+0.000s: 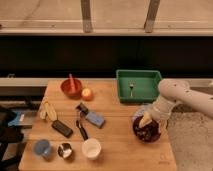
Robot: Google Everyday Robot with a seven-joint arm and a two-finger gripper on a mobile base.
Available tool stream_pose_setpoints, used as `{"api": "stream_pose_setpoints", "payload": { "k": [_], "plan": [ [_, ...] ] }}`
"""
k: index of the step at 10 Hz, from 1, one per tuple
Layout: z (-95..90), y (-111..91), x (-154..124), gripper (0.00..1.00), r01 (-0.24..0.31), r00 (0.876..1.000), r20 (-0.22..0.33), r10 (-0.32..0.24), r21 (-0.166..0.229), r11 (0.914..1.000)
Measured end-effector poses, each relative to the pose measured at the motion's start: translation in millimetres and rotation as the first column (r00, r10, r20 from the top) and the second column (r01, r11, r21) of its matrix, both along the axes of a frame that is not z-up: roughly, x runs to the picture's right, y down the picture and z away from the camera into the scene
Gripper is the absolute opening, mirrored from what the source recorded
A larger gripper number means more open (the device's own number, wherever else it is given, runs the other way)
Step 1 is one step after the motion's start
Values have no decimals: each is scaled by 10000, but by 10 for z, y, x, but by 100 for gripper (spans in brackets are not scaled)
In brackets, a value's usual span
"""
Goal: Place grapes in tray
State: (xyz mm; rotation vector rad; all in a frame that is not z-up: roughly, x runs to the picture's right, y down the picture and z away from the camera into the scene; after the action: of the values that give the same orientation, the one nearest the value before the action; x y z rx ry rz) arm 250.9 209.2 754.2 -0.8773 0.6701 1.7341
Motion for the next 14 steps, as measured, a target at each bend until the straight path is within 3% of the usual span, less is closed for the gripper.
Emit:
{"api": "stream_pose_setpoints", "payload": {
  "k": [4,10,12,14],
  "plan": [
    [2,73,-136,66,181,9998,50,-180,-104,9998],
    [290,126,-174,66,128,9999,-23,-129,-425,9990],
    [405,142,-154,56,97,9999,-52,-99,-463,9989],
    [451,135,-137,35,165,9998,-48,-167,-379,9991]
  ]
}}
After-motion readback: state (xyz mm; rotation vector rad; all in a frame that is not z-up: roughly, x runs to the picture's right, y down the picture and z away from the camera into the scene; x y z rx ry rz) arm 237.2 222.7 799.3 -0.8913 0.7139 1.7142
